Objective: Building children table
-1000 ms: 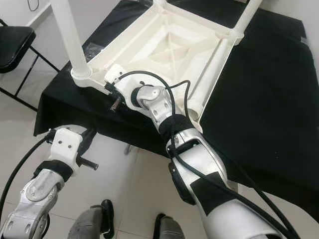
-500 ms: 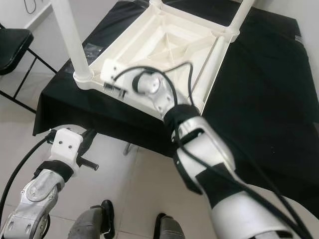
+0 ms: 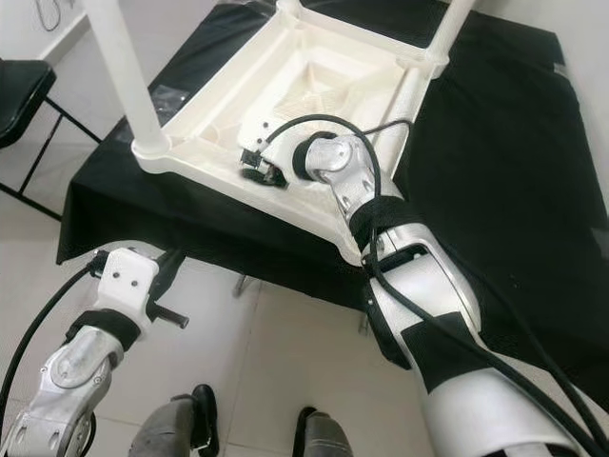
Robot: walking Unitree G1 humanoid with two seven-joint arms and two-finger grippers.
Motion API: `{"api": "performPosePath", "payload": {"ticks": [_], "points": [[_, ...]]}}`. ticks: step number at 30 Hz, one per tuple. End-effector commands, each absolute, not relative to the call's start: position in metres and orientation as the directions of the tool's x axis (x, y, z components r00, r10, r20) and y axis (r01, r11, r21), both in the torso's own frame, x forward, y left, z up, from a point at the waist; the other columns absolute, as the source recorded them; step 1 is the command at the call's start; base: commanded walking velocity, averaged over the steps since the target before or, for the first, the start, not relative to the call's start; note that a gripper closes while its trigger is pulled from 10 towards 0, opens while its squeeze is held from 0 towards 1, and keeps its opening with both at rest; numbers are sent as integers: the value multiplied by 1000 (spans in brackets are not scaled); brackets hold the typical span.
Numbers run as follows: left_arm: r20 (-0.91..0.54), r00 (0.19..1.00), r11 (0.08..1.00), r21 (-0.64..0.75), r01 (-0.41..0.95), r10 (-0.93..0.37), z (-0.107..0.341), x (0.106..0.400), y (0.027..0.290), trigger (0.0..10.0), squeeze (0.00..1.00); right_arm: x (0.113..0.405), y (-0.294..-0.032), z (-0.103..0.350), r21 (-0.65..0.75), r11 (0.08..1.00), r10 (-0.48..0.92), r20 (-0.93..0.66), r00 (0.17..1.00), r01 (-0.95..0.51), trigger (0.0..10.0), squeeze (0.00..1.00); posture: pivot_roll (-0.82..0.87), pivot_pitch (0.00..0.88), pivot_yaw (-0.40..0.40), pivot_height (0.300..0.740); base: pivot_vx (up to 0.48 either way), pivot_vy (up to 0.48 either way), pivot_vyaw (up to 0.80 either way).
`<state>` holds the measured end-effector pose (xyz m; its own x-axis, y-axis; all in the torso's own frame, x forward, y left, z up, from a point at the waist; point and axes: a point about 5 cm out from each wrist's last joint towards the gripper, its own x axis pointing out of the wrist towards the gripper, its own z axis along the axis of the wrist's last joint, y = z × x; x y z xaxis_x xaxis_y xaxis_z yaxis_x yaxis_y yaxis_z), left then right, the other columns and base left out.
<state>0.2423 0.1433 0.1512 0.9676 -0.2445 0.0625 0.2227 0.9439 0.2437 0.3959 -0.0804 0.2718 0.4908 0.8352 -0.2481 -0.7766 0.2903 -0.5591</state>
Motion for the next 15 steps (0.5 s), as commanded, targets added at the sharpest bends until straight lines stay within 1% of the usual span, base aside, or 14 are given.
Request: {"api": "performPosePath", "payload": {"ticks": [1,2,3,4,5,6,7,8,10,12,13,15], "points": [[46,967,942,242,232,-250,148,239,142,10000,0,393,-81,272,-531,269,866,-232,443,-803,10000,0,116,241,-115,740,0,0,0],[46,967,942,241,232,-250,148,239,142,10000,0,388,-87,269,-515,213,884,-260,389,-830,10000,0,117,242,-116,740,0,0,0],[46,967,942,241,232,-250,148,239,142,10000,0,388,-87,269,-515,213,884,-260,389,-830,10000,0,117,242,-116,740,0,0,0],[46,967,943,240,231,-249,148,239,142,10000,0,387,-95,257,-517,166,860,-341,379,-840,10000,0,112,244,-116,740,0,0,0],[46,967,943,240,231,-249,148,239,142,10000,0,387,-95,257,-517,166,860,-341,379,-840,10000,0,112,244,-116,740,0,0,0],[47,968,943,239,231,-248,148,240,142,10000,0,386,-105,241,-536,106,808,-444,387,-837,10000,0,110,245,-115,740,0,0,0],[47,967,943,238,231,-249,148,240,142,10000,0,387,-110,230,-538,94,773,-491,402,-838,10000,0,110,246,-116,740,0,0,0],[47,967,943,238,231,-249,148,240,142,10000,0,387,-110,230,-538,94,773,-491,402,-838,10000,0,110,246,-116,740,0,0,0],[48,968,944,238,230,-248,148,240,142,10000,0,393,-118,223,-577,170,707,-494,507,-799,10000,0,112,248,-111,740,0,0,0],[48,968,944,239,229,-247,148,240,142,10000,0,400,-122,228,-608,264,666,-447,597,-749,10000,0,112,248,-111,740,0,0,0],[48,968,944,239,229,-247,148,240,143,10000,0,401,-124,230,-611,290,657,-431,618,-736,10000,0,111,249,-111,740,0,0,0],[48,968,944,239,229,-247,149,240,143,10000,0,402,-130,230,-630,289,627,-444,640,-721,10000,0,112,249,-111,740,0,0,0]]}}
